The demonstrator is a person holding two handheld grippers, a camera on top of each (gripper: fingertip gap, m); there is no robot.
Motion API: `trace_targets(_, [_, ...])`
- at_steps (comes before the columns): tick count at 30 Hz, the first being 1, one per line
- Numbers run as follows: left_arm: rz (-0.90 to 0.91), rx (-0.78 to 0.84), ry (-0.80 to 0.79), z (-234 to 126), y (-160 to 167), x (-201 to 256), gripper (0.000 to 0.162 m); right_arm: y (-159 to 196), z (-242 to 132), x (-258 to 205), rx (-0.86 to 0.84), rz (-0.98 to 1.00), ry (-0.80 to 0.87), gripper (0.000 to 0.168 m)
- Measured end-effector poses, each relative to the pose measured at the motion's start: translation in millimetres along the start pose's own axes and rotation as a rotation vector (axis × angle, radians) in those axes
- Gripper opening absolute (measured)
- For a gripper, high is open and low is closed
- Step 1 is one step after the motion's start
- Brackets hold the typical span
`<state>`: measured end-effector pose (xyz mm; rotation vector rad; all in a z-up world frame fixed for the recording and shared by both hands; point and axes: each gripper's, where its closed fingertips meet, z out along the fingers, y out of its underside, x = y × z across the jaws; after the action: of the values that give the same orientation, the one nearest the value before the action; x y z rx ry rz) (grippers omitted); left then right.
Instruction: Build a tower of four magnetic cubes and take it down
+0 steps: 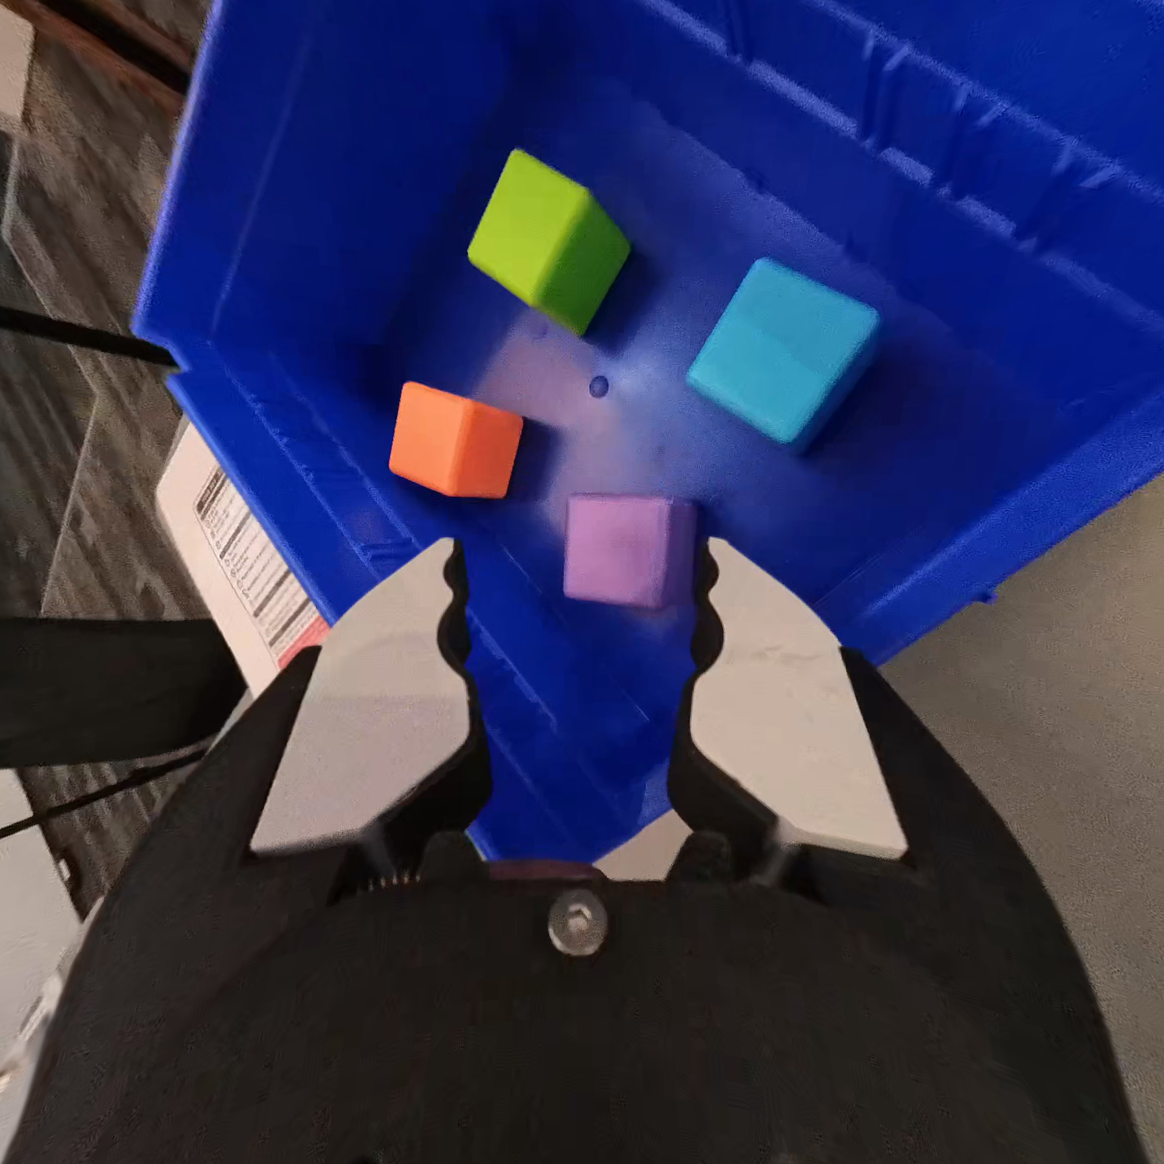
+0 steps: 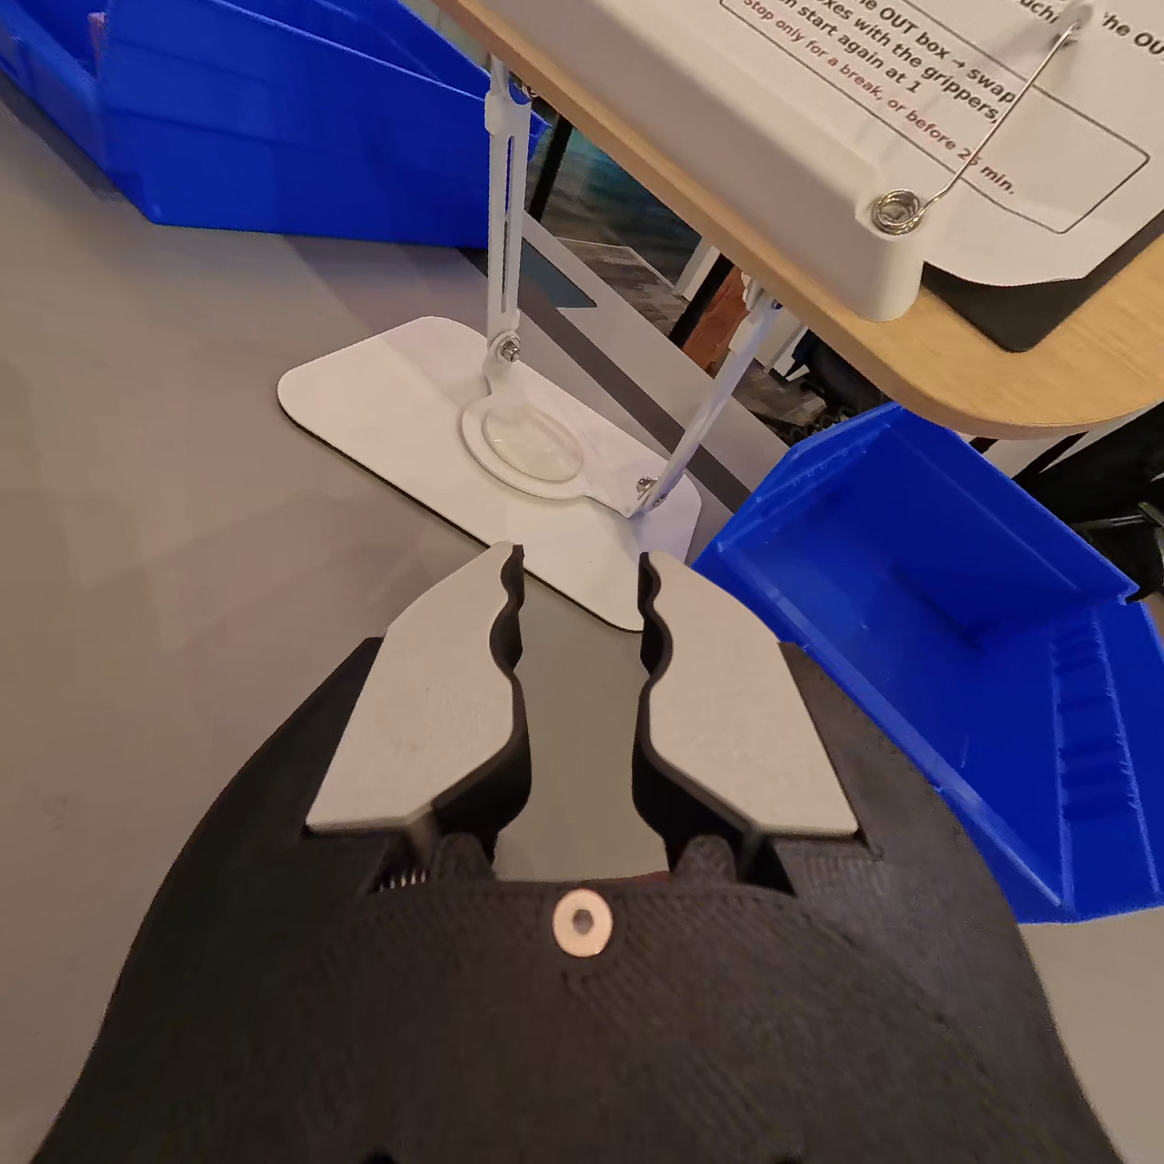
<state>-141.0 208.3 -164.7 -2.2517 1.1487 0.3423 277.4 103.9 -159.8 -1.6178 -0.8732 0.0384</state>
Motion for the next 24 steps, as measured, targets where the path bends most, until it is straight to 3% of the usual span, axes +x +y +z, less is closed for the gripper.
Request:
trace_targets(3, [0.039,-0.107,0.036,17,5,1,0.07,0,0,-1,0.0,0.008,-0.014,0.035])
trace_targets(7, [0.053,-0.191,0.104,33,9,4,0.059,1,0,-4,-0.003,0.007,-0.029,0.033])
trace_targets(12, [0.053,-0.42,0.207,38,32,17,0.06,-1,0,-9,-0.001,0.012,-0.054,0.031])
trace_targets(15, [0.046,-0.474,0.226,44,36,20,0.053,-1,0,-11,-0.003,0.006,-0.063,0.03])
trace_targets(18, [0.055,-0.502,0.217,47,38,19,0.051,-1,0,-12,-0.003,0.011,-0.068,0.029])
trace_targets(24, [0.077,-0.412,0.235,50,28,21,0.051,-1,0,-13,-0.003,0.011,-0.08,0.027])
